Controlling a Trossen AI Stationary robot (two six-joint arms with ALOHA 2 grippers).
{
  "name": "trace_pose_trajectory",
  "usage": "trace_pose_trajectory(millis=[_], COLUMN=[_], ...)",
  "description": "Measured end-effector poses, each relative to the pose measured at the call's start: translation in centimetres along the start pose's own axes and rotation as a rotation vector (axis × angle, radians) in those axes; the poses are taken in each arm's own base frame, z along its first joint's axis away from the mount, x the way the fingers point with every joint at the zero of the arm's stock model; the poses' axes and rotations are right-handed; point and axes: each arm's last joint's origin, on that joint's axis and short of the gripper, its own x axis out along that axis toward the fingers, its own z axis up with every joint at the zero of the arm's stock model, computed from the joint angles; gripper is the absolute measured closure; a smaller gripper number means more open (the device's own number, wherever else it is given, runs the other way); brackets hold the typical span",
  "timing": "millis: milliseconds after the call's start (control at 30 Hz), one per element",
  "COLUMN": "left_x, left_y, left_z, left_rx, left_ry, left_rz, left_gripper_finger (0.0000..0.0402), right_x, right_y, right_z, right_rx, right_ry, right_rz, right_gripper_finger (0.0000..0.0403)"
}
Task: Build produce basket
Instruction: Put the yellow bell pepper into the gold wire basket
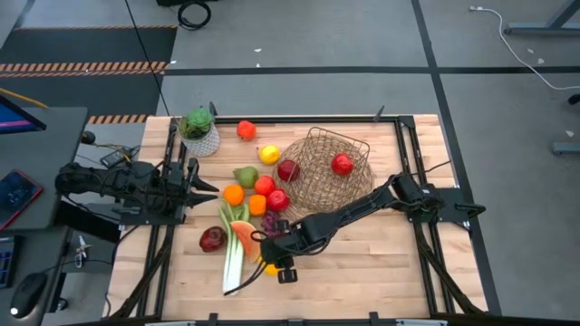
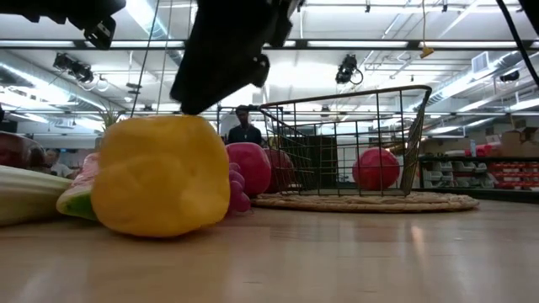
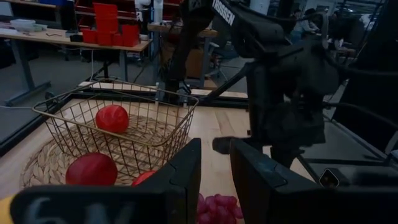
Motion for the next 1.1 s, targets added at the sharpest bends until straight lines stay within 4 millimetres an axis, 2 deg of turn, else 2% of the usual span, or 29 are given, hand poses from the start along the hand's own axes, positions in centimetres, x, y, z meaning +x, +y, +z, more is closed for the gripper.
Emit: trace_pose_trajectory(millis=[200,400,533,667,867,967,1100], left_x=[0.0,0.0,0.0,0.0,0.0,0.0,0.0], left_y=[0.0,0.0,0.0,0.0,0.0,0.0,0.0], left_z=[0.0,0.0,0.0,0.0,0.0,0.0,0.0], left_rx=[0.001,0.001,0.002,0.001,-0.001,-0.001,-0.001], left_ry=[-0.002,0.0,0.004,0.004,0.003,0.002,0.004], left_rz=[0.0,0.0,0.001,0.001,0.001,0.0,0.0], left_gripper_finger=[0.0308,0.0308,0.0308,0.0308,0.0308,0.0308,0.0308], right_x=[-2.0,-1.1,-1.3,-1.3,0.4,0.4,0.5], right_y=[0.2,1.0,2.4,3.3,3.2,3.2,2.7], right_z=[1.1,1.2,1.0,0.8,0.2,0.2,0.2], right_rx=[0.028,0.045,-0.002,-0.028,-0.011,-0.007,-0.001], right_ry=[-0.088,-0.123,-0.163,-0.183,-0.164,-0.165,-0.155], right_rz=[0.016,0.052,-0.021,-0.079,-0.089,-0.085,-0.089], right_gripper_finger=[0.0264,0.0244,0.0205,0.0149,0.0057,0.0016,0.0011])
